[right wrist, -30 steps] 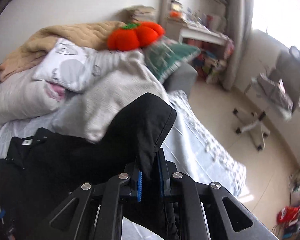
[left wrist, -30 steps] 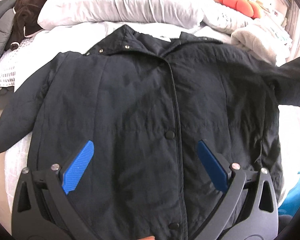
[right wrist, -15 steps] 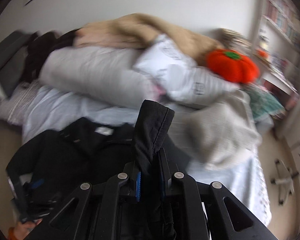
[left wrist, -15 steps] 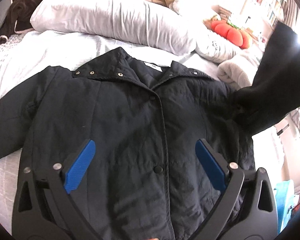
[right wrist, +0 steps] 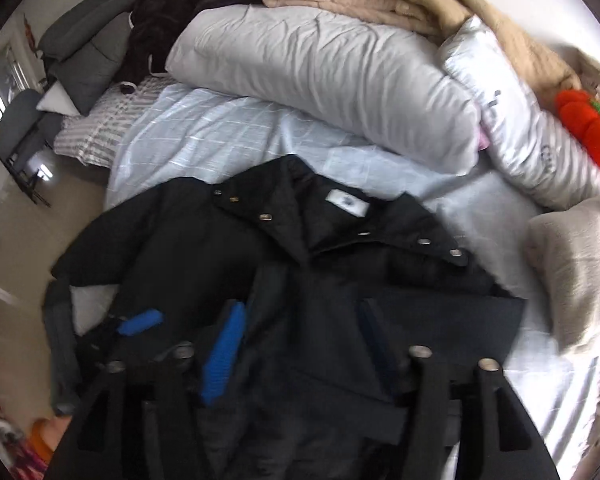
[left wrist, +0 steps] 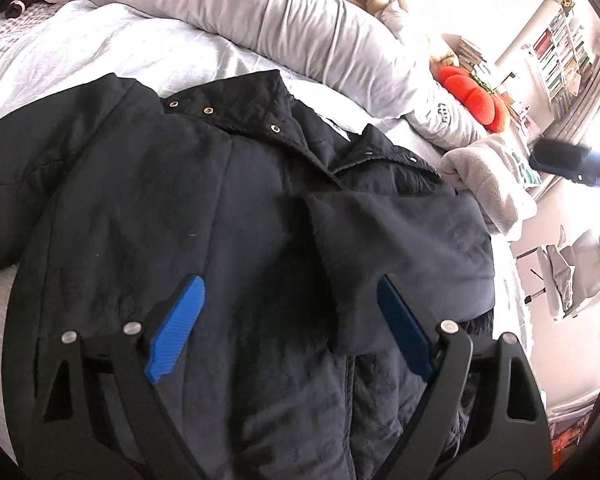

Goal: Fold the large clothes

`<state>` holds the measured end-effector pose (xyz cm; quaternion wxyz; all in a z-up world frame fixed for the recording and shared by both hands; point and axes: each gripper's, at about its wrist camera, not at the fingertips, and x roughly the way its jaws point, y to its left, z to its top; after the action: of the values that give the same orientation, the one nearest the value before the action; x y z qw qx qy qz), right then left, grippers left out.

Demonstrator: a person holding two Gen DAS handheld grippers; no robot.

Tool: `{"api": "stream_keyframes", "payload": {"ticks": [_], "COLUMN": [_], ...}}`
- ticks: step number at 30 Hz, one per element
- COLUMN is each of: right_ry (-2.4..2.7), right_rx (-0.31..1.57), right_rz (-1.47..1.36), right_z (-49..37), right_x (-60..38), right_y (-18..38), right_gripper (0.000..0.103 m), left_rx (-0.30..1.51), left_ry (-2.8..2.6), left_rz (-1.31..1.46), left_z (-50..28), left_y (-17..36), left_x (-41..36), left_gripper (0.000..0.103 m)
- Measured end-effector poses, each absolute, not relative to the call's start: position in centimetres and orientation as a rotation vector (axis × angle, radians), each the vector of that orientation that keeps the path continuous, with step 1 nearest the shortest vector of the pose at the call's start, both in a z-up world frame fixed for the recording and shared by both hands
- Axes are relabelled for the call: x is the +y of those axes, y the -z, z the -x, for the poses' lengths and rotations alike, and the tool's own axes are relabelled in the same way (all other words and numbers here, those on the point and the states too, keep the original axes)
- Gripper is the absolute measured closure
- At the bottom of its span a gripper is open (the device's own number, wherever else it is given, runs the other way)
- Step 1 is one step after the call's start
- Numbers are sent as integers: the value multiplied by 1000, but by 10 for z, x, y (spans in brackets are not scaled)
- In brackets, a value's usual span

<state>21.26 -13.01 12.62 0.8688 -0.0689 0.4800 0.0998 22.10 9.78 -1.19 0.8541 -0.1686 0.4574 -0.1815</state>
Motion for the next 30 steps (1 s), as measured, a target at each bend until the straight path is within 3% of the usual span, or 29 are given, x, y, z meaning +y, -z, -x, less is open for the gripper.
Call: {"api": "stream_keyframes", "payload": {"ticks": [3, 8, 12, 15, 16, 17, 24, 30], "right_ry": [-139, -4, 83, 110, 113, 113, 74, 35], "right_rx": [992, 1021, 1052, 1067, 1071, 1074, 1042, 1019], "right_rz": [157, 154, 105, 59, 43, 26, -66, -241], "right_z": [-207, -193, -190, -188, -186, -186, -200, -227], "right_x": [-157, -228, -282, -312, -320, -330, -362, -381], "right_y": [-121, -105, -86, -75, -71, -66, -41, -16], "right_gripper": [29, 26, 26, 25, 25, 25, 25, 25], "left_rx": [973, 1057, 1147, 1226, 1228, 1215, 803, 1007], "left_ry": [388, 418, 435, 424, 409, 405, 300, 187], "left_rz": [378, 399, 376, 396, 389, 372, 193, -7], "left_z": [-228, -259, -295, -310, -311, -310, -277, -302], "left_y": [15, 34, 55, 77, 79, 77, -28, 17], "left_x": [98, 80, 41, 19, 15, 12, 32, 33], "left_gripper": [15, 38, 46, 67, 88, 93, 96, 88]}}
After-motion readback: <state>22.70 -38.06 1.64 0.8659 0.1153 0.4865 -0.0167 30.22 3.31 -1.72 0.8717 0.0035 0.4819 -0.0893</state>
